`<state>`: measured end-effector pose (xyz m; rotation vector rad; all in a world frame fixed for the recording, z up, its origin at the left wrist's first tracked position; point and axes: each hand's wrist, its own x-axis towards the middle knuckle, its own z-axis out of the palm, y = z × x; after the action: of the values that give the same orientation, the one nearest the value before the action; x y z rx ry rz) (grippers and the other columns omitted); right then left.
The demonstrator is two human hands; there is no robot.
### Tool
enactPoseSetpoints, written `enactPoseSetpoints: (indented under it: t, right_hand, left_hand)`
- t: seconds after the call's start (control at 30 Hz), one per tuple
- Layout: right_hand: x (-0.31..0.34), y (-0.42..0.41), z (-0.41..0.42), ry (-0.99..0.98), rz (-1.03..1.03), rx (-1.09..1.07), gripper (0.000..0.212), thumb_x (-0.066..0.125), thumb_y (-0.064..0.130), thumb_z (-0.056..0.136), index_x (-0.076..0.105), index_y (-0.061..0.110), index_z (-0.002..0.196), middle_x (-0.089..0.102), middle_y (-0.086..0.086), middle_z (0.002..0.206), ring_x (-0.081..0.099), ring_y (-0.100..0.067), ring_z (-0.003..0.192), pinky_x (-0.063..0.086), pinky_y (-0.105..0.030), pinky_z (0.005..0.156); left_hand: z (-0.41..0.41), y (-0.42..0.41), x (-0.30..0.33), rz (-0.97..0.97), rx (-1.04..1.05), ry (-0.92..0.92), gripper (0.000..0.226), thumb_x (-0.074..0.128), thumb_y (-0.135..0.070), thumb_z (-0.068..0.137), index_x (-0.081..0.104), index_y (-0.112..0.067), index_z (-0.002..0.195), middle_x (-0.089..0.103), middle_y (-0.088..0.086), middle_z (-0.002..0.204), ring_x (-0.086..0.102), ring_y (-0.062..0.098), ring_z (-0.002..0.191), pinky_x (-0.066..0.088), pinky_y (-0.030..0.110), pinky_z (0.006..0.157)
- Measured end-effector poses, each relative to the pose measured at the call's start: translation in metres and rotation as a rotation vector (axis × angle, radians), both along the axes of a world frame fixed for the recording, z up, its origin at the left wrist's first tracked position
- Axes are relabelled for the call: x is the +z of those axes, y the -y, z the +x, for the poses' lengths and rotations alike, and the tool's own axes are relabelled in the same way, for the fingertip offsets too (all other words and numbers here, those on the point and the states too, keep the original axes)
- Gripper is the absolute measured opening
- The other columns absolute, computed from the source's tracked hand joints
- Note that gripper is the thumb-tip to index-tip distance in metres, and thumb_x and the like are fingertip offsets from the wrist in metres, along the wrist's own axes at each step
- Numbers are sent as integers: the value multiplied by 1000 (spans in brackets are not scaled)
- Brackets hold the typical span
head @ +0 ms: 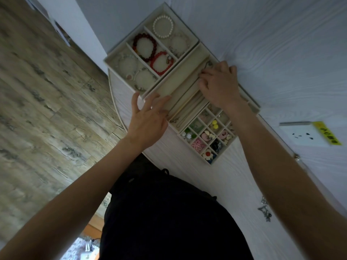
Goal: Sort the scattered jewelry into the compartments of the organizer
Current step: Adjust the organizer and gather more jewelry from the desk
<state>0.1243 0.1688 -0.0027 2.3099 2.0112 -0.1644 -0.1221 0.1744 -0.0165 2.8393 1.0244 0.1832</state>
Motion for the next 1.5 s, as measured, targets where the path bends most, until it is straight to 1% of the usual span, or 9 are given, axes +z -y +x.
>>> enactPoseSetpoints:
  t: [0.13,0.33,0.73,0.9,1.0,1.1,1.2,1.3,1.5]
  right_hand:
    - [-2,-3,2,78,3,-47,51,24,33,94,68,8,103,67,-2,108,42,-28,112,17,-35,82]
    - [2,-1,6,40,16,-44,54,18,34,95,63,14,116,61,2,124,42,-26,117,16,-35,89]
    - [1,-4,7,164,8,-73,59,16,29,93,68,3,86,67,-12,85,47,-31,109,15,-39,93]
    - [2,-5,2,40,26,-179,53,20,30,96,63,6,117,63,-8,118,42,-27,119,16,-40,103]
    - [17,5,-6,-183,170,-276,45,25,28,99,60,9,120,57,-4,129,42,-25,121,27,-36,99]
    - [42,51,-22,-343,435,-379,34,35,22,99,64,9,111,64,-7,115,50,-23,108,32,-29,87]
    - [53,126,-43,-376,559,-499,25,44,15,96,67,9,104,68,-6,100,52,-21,94,33,-30,82]
    - [44,214,-59,-316,483,-695,27,45,19,95,68,13,106,68,-4,100,55,-25,97,37,-31,83]
    - [12,358,-76,-227,378,-1142,30,49,15,82,69,11,103,70,-8,99,60,-33,95,42,-39,88]
  left_hand:
    - [-1,-2,1,12,8,-20,30,45,-28,85,73,-17,87,52,-1,134,36,25,125,4,59,106]
    - [-4,0,3,41,-25,-48,28,45,-26,86,70,-17,95,49,-2,137,32,24,131,-1,62,107]
    - [1,4,0,-76,6,-3,40,35,-30,84,74,-20,86,52,-6,133,32,23,129,-3,62,107]
    - [-2,3,3,-119,29,37,36,38,-29,86,73,-21,90,51,-4,136,36,23,130,5,61,109]
    - [-3,6,13,-156,40,192,27,43,-19,85,70,-17,92,57,2,128,44,25,122,25,49,106]
    - [11,18,36,-274,-9,430,22,47,-8,85,65,-8,97,61,9,114,52,24,106,43,34,90]
    - [42,45,57,-399,-177,535,19,48,-5,85,62,-4,98,61,9,103,53,20,94,41,23,76]
    - [77,82,65,-509,-418,478,19,52,-6,87,60,-6,104,61,8,99,51,17,90,41,24,69]
    - [141,178,46,-699,-767,113,35,55,-13,88,53,-12,123,60,1,111,52,19,104,45,33,83]
